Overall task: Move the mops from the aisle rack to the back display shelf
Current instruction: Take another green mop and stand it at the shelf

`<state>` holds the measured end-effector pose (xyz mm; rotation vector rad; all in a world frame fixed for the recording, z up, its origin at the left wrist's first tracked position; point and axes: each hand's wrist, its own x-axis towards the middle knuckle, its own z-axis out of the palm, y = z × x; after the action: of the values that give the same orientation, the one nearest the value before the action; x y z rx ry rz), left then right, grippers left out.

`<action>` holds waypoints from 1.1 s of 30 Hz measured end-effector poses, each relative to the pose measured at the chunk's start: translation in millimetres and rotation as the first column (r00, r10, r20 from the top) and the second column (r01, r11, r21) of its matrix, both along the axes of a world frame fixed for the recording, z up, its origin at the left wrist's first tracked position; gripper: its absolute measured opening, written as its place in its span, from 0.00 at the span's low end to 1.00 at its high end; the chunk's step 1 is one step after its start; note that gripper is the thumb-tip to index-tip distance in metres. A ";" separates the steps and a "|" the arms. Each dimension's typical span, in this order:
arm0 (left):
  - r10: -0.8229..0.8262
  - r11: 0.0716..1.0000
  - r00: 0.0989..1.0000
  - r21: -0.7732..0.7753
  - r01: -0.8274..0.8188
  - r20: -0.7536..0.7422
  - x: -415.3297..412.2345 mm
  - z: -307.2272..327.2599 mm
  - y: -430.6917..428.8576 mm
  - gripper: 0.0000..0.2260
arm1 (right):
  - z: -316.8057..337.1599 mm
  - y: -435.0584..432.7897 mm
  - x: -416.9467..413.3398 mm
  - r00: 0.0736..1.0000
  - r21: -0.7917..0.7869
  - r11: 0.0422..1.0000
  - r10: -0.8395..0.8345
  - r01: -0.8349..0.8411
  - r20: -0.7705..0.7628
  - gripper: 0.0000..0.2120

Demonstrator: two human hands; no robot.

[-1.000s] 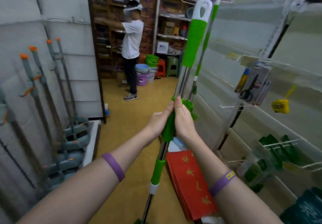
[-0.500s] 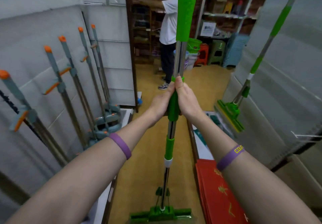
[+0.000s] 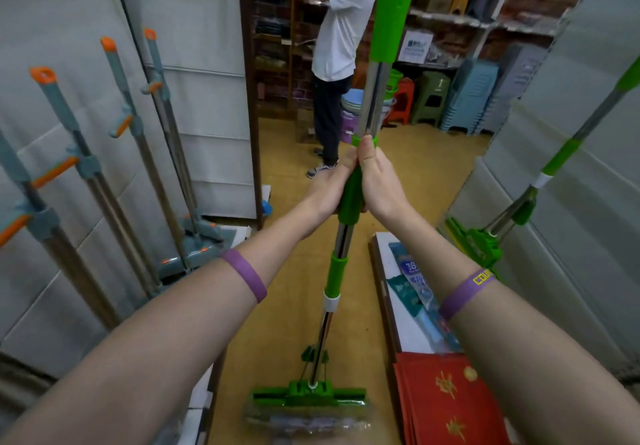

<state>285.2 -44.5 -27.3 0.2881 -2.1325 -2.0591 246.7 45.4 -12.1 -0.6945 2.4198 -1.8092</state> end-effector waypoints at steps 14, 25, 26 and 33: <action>-0.058 0.997 0.997 0.038 0.060 -0.045 -189.1 15.4 -80.2 0.18 | 4.1 -78.6 -192.6 1.000 -0.120 0.993 -0.024 0.022 -0.014 0.18; -0.084 0.994 0.996 -0.066 0.084 0.009 -398.1 18.1 -95.5 0.21 | -4.4 -93.6 -403.5 0.995 -0.162 0.982 -0.097 0.095 0.000 0.23; -0.072 0.994 0.997 -0.079 0.072 0.000 -415.8 19.0 -95.7 0.21 | -2.1 -93.8 -419.2 0.994 -0.153 0.983 -0.106 0.104 -0.008 0.24; -0.168 0.983 0.984 -0.081 0.163 -0.053 -526.8 29.3 -69.4 0.22 | 13.7 -64.3 -511.8 0.967 -0.089 0.969 -0.240 0.232 -0.088 0.24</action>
<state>-241.6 -113.9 2.0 0.0392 -2.2613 -2.0369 -265.1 -18.9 1.6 -0.5304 2.6069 -2.0093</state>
